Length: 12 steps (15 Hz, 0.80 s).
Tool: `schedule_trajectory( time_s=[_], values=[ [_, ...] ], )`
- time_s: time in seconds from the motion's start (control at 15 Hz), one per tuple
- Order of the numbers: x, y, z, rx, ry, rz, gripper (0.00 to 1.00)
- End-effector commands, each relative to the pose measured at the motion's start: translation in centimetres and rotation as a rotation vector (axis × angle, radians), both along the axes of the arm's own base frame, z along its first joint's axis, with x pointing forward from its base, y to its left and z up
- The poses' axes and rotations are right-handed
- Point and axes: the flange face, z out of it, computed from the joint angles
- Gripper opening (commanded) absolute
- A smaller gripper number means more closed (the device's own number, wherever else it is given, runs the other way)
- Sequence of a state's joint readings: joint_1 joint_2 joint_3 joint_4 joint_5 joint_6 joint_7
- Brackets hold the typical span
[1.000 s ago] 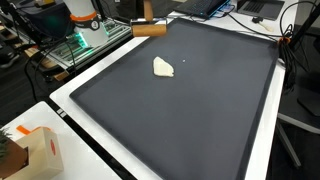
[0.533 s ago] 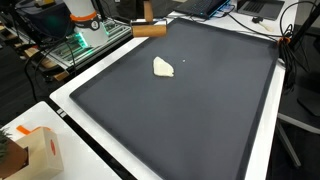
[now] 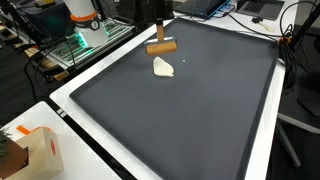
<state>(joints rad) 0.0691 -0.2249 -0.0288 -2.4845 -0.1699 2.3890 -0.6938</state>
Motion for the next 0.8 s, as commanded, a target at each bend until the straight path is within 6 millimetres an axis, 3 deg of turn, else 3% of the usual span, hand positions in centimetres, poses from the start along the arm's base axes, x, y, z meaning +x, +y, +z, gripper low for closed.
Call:
schedule_trajectory(
  time_s=[0.0,0.33,0.73],
  values=[
    [-0.2,0.5,-3.3,-0.031,0.007,0.025,0.21],
    [-0.1,1.1,-6.2,-0.060,0.037,0.052,0.21],
    [0.2,1.3,-7.8,-0.035,0.055,0.064,0.21]
  ],
)
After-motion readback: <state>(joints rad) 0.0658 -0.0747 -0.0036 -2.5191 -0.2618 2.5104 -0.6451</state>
